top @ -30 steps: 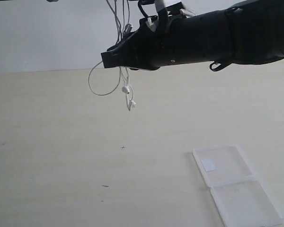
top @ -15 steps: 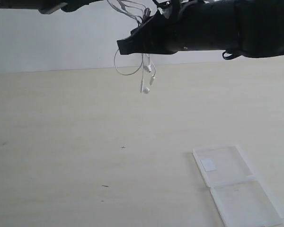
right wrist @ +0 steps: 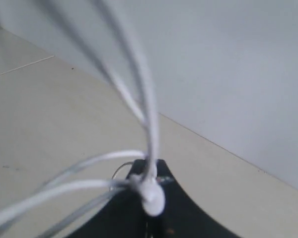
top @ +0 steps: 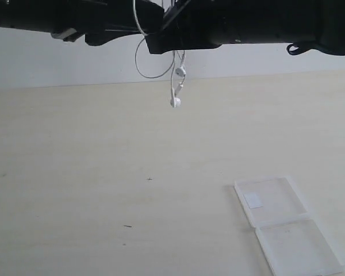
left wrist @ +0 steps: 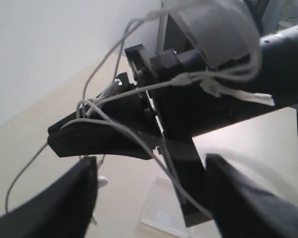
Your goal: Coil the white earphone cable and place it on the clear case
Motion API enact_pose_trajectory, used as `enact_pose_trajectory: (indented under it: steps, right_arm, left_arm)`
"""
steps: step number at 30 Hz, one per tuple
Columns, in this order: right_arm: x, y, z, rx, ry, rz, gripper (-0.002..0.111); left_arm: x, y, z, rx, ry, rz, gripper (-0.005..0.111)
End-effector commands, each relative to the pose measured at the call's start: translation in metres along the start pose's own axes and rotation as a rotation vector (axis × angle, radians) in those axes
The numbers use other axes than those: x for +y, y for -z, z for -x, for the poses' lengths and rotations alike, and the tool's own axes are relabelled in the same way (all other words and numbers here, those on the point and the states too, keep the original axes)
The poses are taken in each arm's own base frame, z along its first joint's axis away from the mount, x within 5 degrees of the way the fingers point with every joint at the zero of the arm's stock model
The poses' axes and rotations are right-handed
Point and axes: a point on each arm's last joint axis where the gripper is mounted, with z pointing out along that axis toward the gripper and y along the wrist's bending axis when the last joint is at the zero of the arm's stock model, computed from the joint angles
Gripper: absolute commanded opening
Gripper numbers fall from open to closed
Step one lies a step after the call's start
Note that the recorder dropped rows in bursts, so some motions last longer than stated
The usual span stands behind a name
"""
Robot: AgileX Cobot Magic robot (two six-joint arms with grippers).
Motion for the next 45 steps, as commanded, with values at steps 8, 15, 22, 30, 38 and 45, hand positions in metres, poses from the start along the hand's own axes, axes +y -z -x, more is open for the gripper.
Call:
enact_pose_trajectory:
  steps: [8, 15, 22, 30, 38, 45]
  right_arm:
    - [-0.003, 0.003, 0.003, -0.002, 0.098, -0.034, 0.0]
    - [-0.004, 0.003, 0.001, 0.028, 0.223, -0.041, 0.0]
    - [-0.011, 0.006, -0.016, 0.203, 0.252, -0.008, 0.0]
    - [-0.027, 0.034, -0.018, 0.421, 0.218, -0.166, 0.0]
    - [-0.025, 0.089, 0.003, 0.73, 0.056, -0.229, 0.0]
    - [-0.02, 0.12, 0.01, 0.813, -0.041, -0.26, 0.0]
  left_arm:
    - [0.009, 0.001, -0.016, 0.189, 0.093, 0.117, 0.066]
    - [0.019, 0.01, -0.023, 0.268, 0.113, 0.215, 0.066]
    - [0.03, 0.026, -0.024, 0.3, 0.117, 0.306, 0.063]
    - [0.043, 0.033, -0.037, 0.431, 0.141, 0.434, 0.06]
    - [0.048, 0.032, -0.039, 0.442, 0.097, 0.454, 0.001]
    - [0.051, 0.027, -0.054, 0.439, 0.114, 0.467, 0.0]
